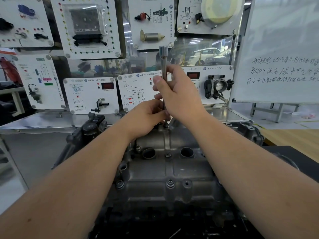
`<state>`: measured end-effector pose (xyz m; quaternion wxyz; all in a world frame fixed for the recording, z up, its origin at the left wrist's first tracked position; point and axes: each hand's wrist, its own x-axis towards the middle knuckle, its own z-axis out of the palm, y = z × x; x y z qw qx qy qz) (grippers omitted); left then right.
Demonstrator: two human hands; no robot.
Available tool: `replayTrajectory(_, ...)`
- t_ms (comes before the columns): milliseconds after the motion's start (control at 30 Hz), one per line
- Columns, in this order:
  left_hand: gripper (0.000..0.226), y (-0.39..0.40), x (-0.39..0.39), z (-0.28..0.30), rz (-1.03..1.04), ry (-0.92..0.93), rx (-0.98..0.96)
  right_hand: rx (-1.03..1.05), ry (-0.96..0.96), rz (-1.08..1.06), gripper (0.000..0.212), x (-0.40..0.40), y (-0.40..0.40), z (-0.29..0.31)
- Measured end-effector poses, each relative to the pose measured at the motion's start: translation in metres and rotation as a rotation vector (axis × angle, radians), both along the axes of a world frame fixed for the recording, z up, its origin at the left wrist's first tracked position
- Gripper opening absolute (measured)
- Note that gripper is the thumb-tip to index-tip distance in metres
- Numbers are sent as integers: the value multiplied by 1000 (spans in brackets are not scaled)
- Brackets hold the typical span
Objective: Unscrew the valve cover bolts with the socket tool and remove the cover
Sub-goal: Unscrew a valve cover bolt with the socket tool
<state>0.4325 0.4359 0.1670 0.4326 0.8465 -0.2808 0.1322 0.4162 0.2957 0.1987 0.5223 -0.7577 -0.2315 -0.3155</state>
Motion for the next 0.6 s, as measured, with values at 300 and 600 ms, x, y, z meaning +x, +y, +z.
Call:
replayTrajectory(300, 20, 0, 3, -2, -10, 45, -12, -27, 21, -32, 21, 4, 3, -1)
replayTrajectory(600, 23, -1, -1, 0, -6, 48, -14, -23, 8, -41, 15, 5, 1, -1)
